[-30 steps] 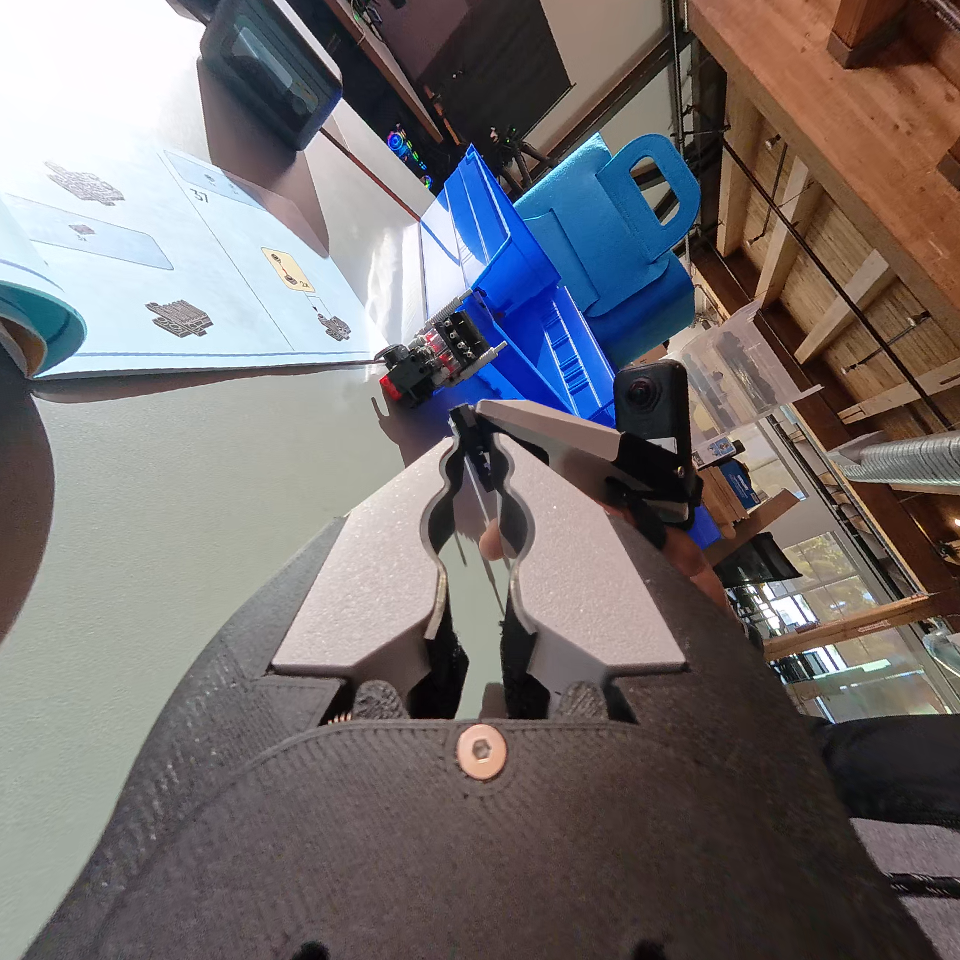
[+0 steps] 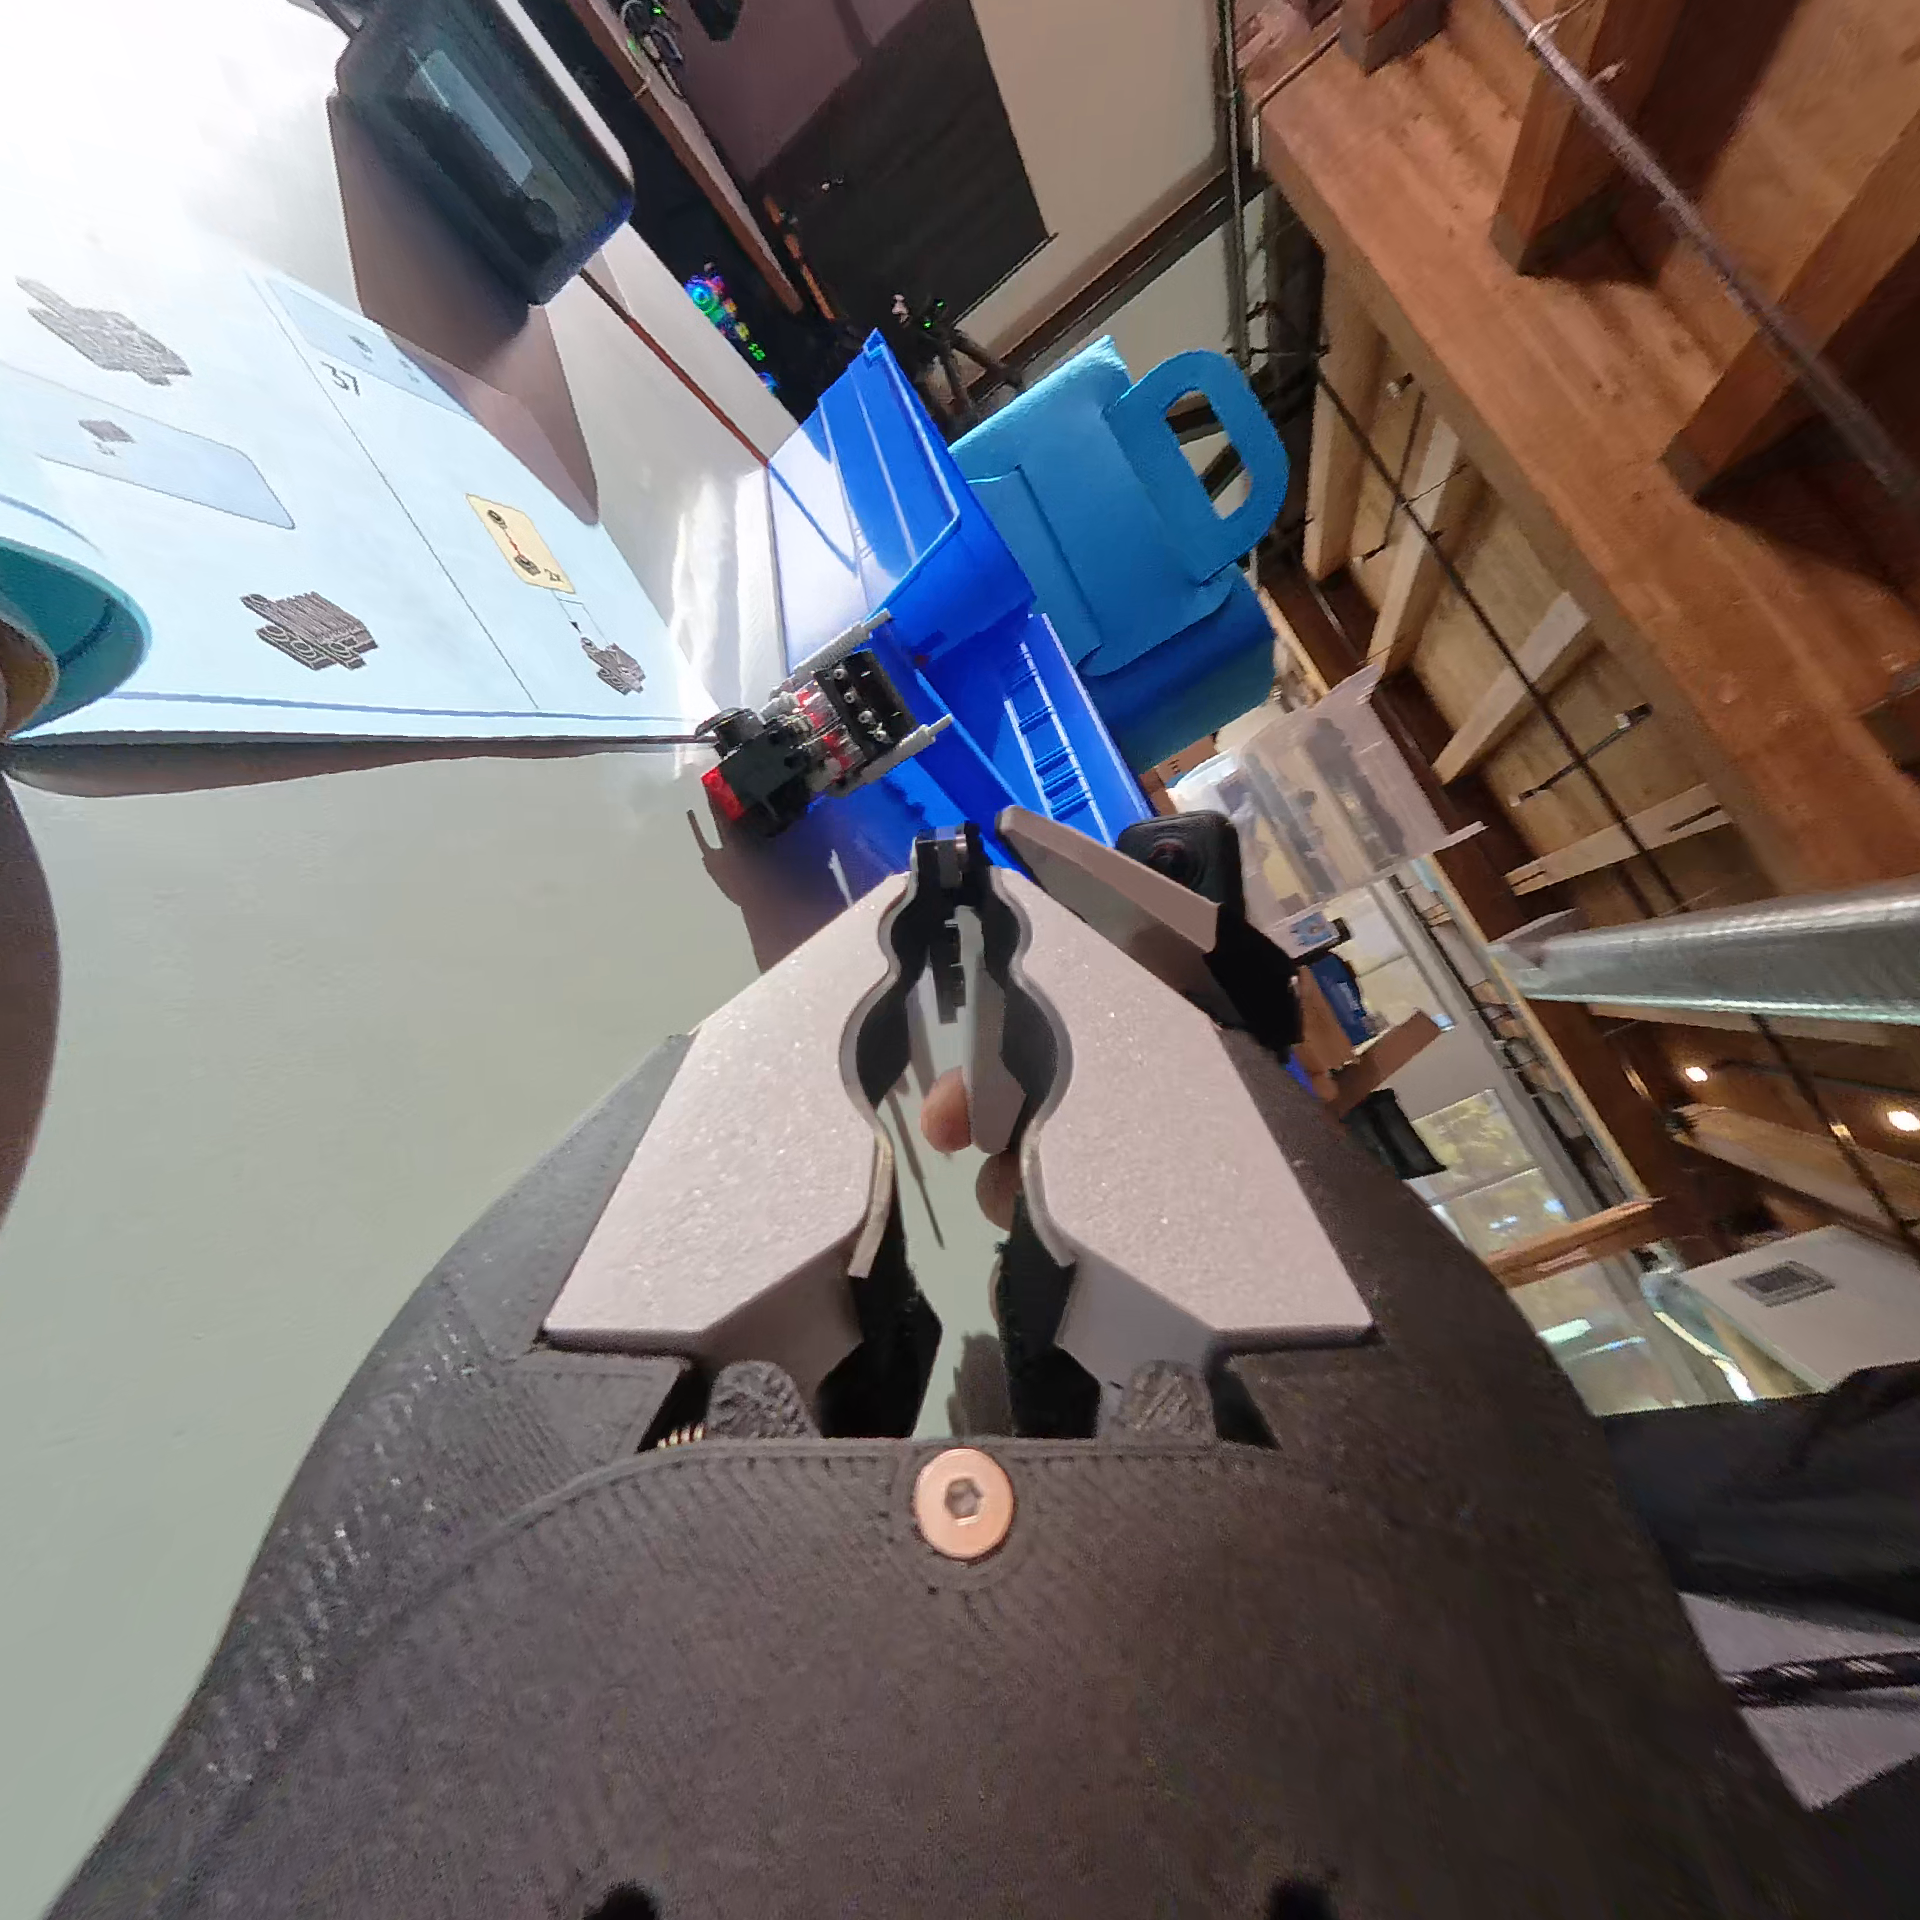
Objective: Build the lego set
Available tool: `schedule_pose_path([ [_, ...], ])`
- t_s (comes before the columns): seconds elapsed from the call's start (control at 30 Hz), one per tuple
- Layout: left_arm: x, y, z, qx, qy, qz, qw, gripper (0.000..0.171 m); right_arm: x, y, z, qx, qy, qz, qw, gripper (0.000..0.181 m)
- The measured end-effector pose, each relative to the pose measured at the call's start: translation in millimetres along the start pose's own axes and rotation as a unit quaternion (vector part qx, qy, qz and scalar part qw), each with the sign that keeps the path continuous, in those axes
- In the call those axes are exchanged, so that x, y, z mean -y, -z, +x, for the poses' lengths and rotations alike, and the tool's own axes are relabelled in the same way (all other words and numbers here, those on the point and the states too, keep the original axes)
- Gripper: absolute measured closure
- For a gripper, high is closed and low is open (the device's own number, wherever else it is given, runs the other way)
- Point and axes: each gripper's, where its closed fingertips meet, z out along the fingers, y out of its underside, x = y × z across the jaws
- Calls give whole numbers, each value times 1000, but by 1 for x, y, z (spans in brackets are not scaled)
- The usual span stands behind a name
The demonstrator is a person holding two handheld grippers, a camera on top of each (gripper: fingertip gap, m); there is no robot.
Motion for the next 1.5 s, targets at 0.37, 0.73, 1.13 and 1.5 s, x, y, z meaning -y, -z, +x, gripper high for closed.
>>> schedule_pose_path([
  [0.37,17,8,13,-153,175,34,972,162,-5,-2,-13,68,-46,-9,997,158],
  [0.73,16,7,14,-161,184,28,969,162,-3,-1,-12,81,-70,8,994,172],
  [1.13,16,6,15,-163,184,35,969,162,-1,1,-11,82,-67,15,994,174],
  [1.5,16,3,12,-134,147,41,979,151,1,3,-11,71,-42,9,997,174],
])
